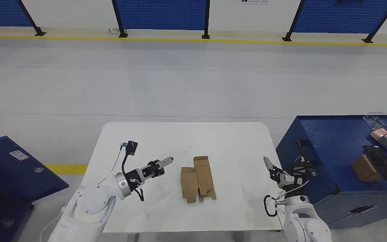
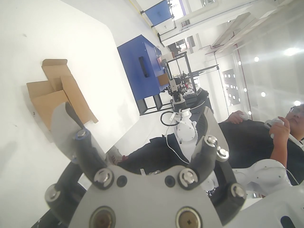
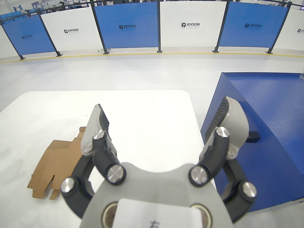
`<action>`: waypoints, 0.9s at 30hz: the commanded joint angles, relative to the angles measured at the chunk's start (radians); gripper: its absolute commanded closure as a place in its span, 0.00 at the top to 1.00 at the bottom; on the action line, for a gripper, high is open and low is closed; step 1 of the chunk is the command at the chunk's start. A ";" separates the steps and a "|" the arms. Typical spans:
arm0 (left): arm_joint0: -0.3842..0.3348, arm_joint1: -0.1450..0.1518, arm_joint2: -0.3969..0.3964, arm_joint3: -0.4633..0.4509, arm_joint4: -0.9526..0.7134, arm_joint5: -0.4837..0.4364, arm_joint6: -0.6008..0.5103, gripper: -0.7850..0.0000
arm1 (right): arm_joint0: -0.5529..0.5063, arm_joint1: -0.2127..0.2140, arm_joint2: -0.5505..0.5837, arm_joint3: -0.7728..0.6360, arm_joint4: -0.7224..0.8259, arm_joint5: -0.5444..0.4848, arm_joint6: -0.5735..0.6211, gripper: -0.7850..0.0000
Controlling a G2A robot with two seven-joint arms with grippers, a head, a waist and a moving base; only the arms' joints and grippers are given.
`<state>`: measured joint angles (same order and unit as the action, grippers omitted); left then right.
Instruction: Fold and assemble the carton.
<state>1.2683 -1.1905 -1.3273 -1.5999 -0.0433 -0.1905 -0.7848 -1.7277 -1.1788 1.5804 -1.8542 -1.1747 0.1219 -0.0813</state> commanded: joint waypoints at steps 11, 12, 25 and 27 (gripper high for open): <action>-0.283 -0.086 0.307 0.536 -0.190 -0.077 -0.061 1.00 | 0.000 0.000 0.000 0.000 0.000 0.000 0.000 1.00; -0.306 -0.096 0.332 0.582 -0.203 -0.087 -0.075 1.00 | 0.000 0.000 0.000 0.000 0.000 0.000 0.000 1.00; -0.476 -0.192 0.498 1.004 -0.154 -0.196 -0.015 1.00 | 0.000 0.000 0.000 0.000 0.000 0.000 0.000 1.00; -0.489 -0.206 0.518 1.038 -0.138 -0.207 -0.014 1.00 | 0.000 0.000 0.000 0.000 0.000 0.000 0.000 1.00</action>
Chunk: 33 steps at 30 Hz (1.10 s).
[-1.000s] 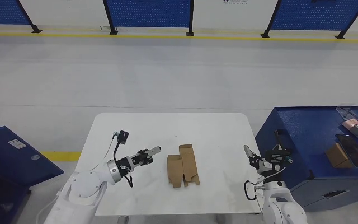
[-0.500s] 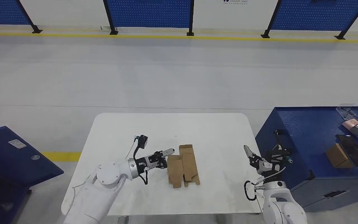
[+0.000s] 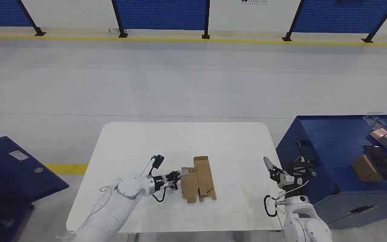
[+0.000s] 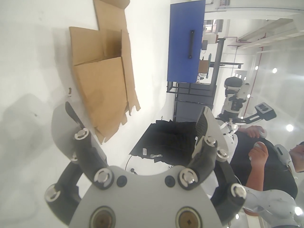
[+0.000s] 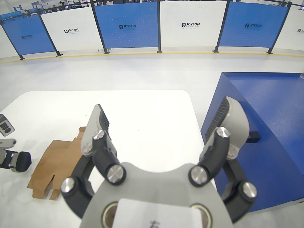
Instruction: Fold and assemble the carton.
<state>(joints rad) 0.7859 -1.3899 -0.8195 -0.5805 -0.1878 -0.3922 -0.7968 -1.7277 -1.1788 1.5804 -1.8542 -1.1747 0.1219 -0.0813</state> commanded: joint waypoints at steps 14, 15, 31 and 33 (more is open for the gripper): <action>-0.070 -0.078 0.065 0.199 0.032 -0.056 0.035 0.72 | 0.000 0.000 0.000 0.000 0.000 0.000 0.000 1.00; -0.074 -0.082 0.069 0.209 0.042 -0.053 0.046 0.73 | 0.000 0.000 0.000 0.000 0.000 0.000 0.000 1.00; -0.102 -0.136 0.059 0.304 -0.002 -0.075 0.057 0.00 | 0.000 0.000 0.000 0.000 0.000 0.000 0.000 1.00; -0.106 -0.139 0.050 0.305 -0.020 -0.096 0.039 0.00 | 0.000 0.000 0.000 0.000 0.000 0.000 0.000 1.00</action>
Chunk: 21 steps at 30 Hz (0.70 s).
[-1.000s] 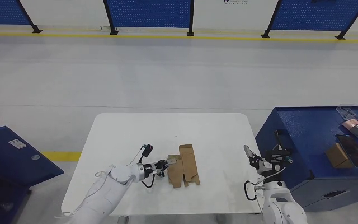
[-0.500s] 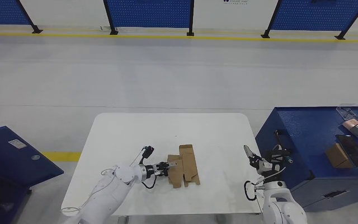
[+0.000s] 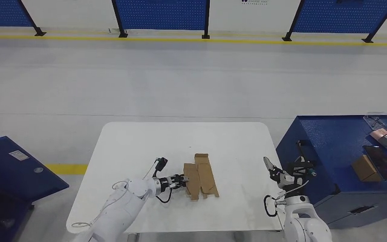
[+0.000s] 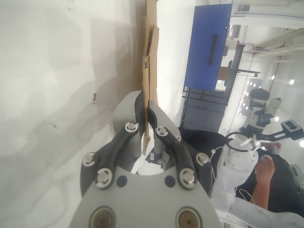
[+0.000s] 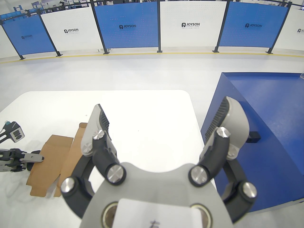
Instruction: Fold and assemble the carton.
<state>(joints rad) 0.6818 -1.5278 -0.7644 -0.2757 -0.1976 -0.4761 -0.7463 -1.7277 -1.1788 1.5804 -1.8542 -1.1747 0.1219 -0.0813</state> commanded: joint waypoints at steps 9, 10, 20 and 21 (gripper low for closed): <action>0.002 0.024 -0.082 -0.077 -0.130 -0.214 -0.159 0.00 | 0.118 0.011 0.165 -0.077 0.586 -0.110 0.554 1.00; 0.008 0.032 -0.094 -0.096 -0.142 -0.237 -0.178 0.00 | 0.148 0.014 0.177 -0.065 0.641 -0.111 0.638 1.00; 0.154 0.137 -0.262 -0.465 -0.236 -0.207 -0.334 0.00 | 0.504 0.028 0.030 0.210 0.870 0.021 1.097 1.00; 0.177 0.149 -0.283 -0.511 -0.237 -0.192 -0.332 0.00 | 0.526 0.026 0.002 0.224 0.853 0.028 1.087 1.00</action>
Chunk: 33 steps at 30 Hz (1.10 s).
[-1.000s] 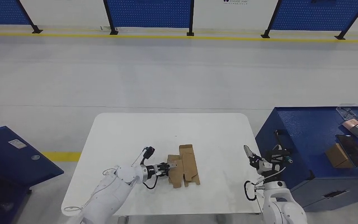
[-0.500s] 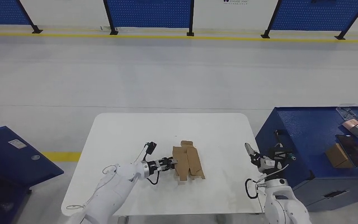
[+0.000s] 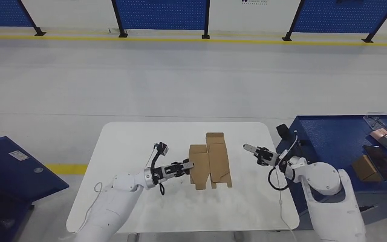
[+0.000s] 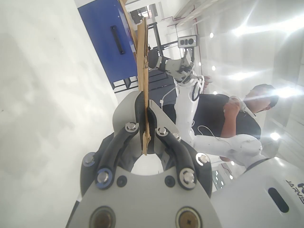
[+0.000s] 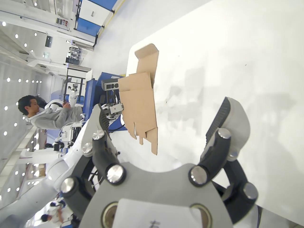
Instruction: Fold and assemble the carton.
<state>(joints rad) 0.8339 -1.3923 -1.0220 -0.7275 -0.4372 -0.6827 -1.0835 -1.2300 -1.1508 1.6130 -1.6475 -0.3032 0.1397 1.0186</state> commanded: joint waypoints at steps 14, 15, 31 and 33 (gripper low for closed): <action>0.127 0.074 -0.153 -0.304 -0.002 0.175 -0.078 0.00 | 0.090 -0.011 -0.144 0.020 -0.045 0.052 -0.038 1.00; 0.127 0.074 -0.153 -0.304 -0.002 0.175 -0.078 0.00 | 0.090 -0.011 -0.144 0.020 -0.045 0.052 -0.038 1.00; 0.123 0.080 -0.157 -0.363 -0.109 0.297 -0.106 0.00 | 0.192 -0.047 -0.298 0.169 0.345 -0.073 -0.023 0.83; 0.120 0.079 -0.151 -0.368 -0.110 0.305 -0.098 0.00 | 0.212 -0.051 -0.320 0.187 0.389 -0.074 0.000 0.42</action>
<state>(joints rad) 0.9550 -1.3132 -1.1757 -1.0938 -0.5476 -0.3819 -1.1864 -1.0280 -1.2003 1.3024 -1.4690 0.0622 0.0663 1.0062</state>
